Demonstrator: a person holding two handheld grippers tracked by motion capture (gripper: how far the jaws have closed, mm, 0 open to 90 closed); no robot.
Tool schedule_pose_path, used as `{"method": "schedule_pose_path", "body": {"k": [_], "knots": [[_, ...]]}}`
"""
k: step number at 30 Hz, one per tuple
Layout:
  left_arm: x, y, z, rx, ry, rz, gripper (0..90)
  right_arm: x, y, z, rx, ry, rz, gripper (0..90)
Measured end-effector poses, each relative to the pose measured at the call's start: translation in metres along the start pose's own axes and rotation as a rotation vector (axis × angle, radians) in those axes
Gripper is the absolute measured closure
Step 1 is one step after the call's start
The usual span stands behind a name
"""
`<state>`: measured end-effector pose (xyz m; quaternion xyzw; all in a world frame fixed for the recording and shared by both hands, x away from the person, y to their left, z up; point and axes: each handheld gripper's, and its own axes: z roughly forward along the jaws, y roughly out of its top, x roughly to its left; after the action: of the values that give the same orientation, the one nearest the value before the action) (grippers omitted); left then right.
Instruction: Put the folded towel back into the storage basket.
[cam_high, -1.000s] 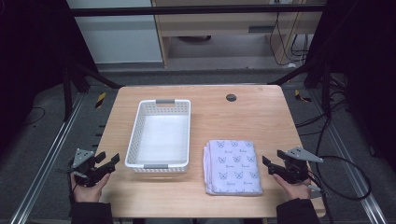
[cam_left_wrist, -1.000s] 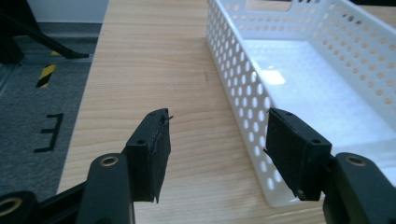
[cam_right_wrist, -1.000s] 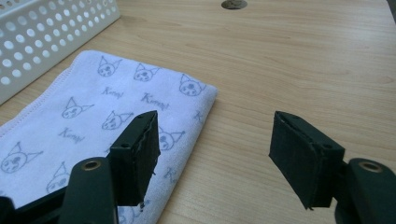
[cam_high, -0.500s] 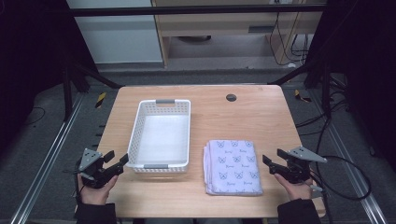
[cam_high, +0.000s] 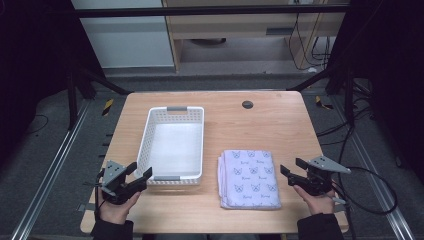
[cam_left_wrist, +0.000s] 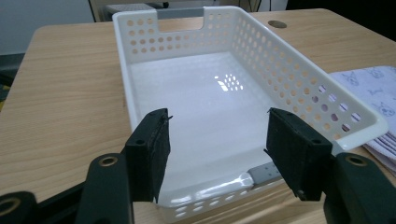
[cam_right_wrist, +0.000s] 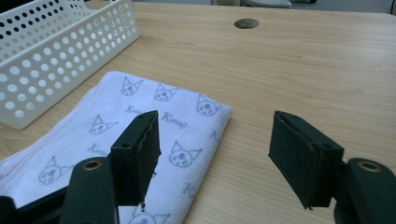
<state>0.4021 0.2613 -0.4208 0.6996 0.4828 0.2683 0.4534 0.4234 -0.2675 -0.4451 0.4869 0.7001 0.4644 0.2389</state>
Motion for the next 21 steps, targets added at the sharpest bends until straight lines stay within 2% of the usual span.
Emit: {"method": "schedule_pose_path", "body": {"k": [11, 21], "knots": [[-0.025, 0.007, 0.007, -0.001, -0.035, 0.040, 37.1, 0.001, 0.006, 0.000, -0.017, 0.029, -0.017, 29.5], [-0.042, 0.011, 0.013, 0.000, -0.058, 0.066, 36.5, 0.007, 0.016, 0.003, -0.006, 0.063, -0.048, 29.0]]}}
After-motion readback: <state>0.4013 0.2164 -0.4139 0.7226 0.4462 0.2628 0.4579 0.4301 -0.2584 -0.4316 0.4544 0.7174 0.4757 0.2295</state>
